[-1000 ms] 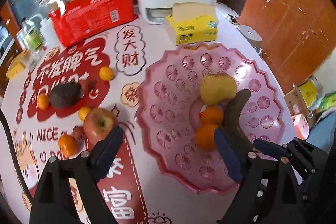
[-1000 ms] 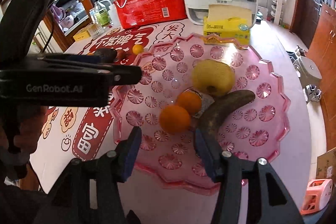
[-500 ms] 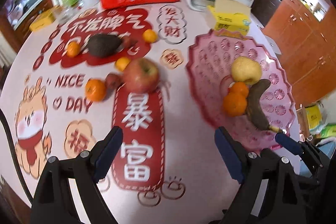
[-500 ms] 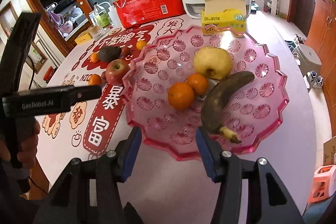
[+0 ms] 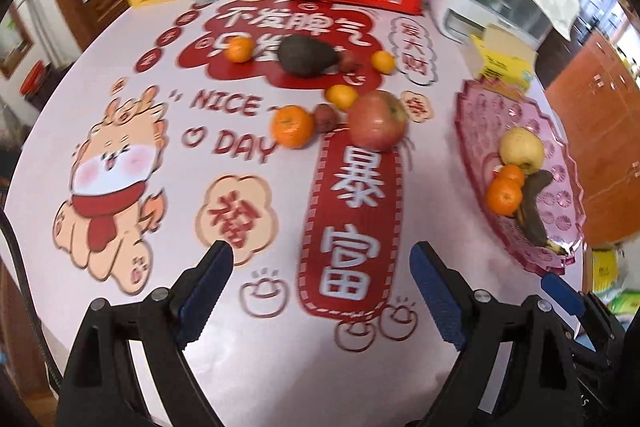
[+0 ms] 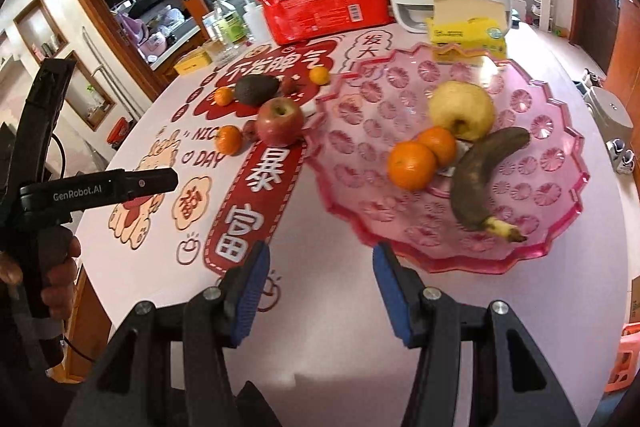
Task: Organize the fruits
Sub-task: 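Move both open tools back toward the remaining fruits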
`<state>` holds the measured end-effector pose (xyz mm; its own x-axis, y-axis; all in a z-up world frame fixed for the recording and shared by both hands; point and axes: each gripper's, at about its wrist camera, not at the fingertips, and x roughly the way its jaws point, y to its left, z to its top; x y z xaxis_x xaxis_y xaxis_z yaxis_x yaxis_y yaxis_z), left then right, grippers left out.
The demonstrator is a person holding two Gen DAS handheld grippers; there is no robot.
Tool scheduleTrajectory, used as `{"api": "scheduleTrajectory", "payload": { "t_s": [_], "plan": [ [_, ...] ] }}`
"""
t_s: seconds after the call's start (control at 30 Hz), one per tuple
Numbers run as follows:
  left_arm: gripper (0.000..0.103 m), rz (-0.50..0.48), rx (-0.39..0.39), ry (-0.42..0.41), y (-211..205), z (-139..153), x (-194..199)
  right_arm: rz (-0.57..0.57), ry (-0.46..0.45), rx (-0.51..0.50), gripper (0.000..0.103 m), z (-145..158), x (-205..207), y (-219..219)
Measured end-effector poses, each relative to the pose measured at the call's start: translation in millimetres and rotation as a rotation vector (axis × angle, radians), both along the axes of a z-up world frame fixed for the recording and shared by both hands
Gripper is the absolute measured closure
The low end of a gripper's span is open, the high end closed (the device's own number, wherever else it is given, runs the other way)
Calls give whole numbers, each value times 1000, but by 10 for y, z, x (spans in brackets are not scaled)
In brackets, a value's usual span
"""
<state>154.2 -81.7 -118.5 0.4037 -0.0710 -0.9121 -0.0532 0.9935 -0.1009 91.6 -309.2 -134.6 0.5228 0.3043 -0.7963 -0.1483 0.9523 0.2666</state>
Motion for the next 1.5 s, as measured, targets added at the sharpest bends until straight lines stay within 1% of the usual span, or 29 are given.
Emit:
{"api": "scheduleTrajectory", "payload": {
  "t_s": [0.23, 0.43, 0.53, 0.63, 0.77, 0.83, 0.97, 1.07, 1.17, 1.23, 1.5],
  "plan": [
    [12, 79, 11, 14, 460, 39, -34, 19, 17, 38, 49, -33, 14, 258],
    [12, 132, 18, 29, 879, 80, 15, -12, 57, 106, 49, -133, 49, 443],
    [12, 132, 19, 46, 1069, 83, 57, -41, 85, 162, 49, -215, 79, 548],
    [12, 119, 36, 61, 1261, 103, 160, -74, 114, 192, 49, -295, 125, 649],
    [12, 102, 71, 50, 1546, 165, 378, -138, 150, 231, 49, -403, 231, 804],
    [12, 95, 74, 51, 1654, 179, 489, -166, 170, 247, 49, -465, 300, 910],
    [12, 58, 77, 42, 1864, 212, 785, -207, 200, 257, 49, -561, 399, 1090],
    [12, 24, 72, 47, 1983, 214, 1046, -228, 222, 246, 49, -623, 505, 1253],
    [12, -15, 66, 97, 2045, 171, 1334, -245, 228, 233, 49, -649, 620, 1403],
    [12, -63, 50, 106, 2033, 165, 1492, -250, 227, 222, 49, -659, 716, 1506],
    [12, -221, 78, 127, 1793, 46, 2091, -260, 214, 165, 49, -678, 1113, 1757]
  ]
}}
